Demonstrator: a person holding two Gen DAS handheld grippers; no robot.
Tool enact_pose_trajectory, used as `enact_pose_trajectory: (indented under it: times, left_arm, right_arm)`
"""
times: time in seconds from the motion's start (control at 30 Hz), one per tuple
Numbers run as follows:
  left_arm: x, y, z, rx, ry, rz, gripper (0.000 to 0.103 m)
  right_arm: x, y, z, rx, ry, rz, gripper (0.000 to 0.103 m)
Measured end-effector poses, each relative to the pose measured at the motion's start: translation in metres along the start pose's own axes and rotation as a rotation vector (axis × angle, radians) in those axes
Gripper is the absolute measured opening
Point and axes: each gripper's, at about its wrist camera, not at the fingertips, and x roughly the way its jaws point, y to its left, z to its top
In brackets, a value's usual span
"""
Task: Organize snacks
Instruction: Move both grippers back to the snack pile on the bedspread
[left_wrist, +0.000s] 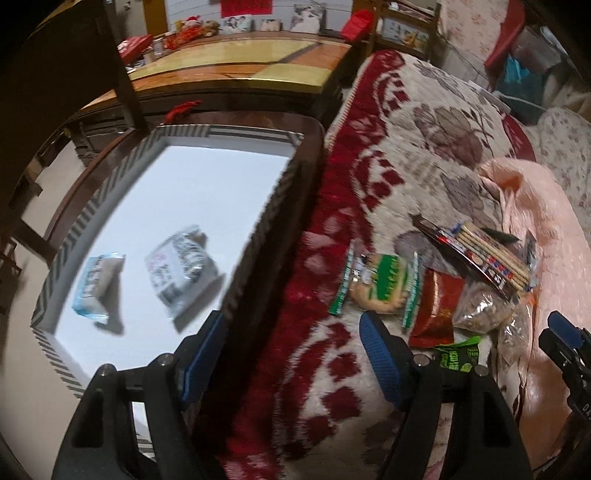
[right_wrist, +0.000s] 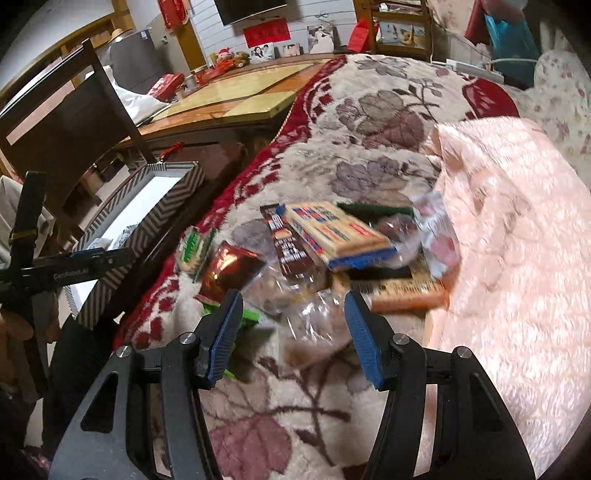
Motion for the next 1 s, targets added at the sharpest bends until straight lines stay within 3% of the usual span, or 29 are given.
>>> enact_pose_trajectory:
  times: [0.7, 0.77, 1.0]
  left_arm:
    - [0.011, -0.082, -0.033, 0.172, 0.088, -0.106, 0.080]
    - [0.012, -0.087, -0.034, 0.177, 0.092, -0.113, 0.080]
    - [0.017, -0.100, -0.036, 0.190, 0.090, -0.120, 0.082]
  right_arm:
    - [0.010, -0.015, -0.025, 0.011, 0.042, -0.036, 0.060]
    - [0.011, -0.020, -0.026, 0.028, 0.036, -0.037, 0.065]
    - [0.020, -0.032, -0.028, 0.112, 0.051, -0.001, 0.065]
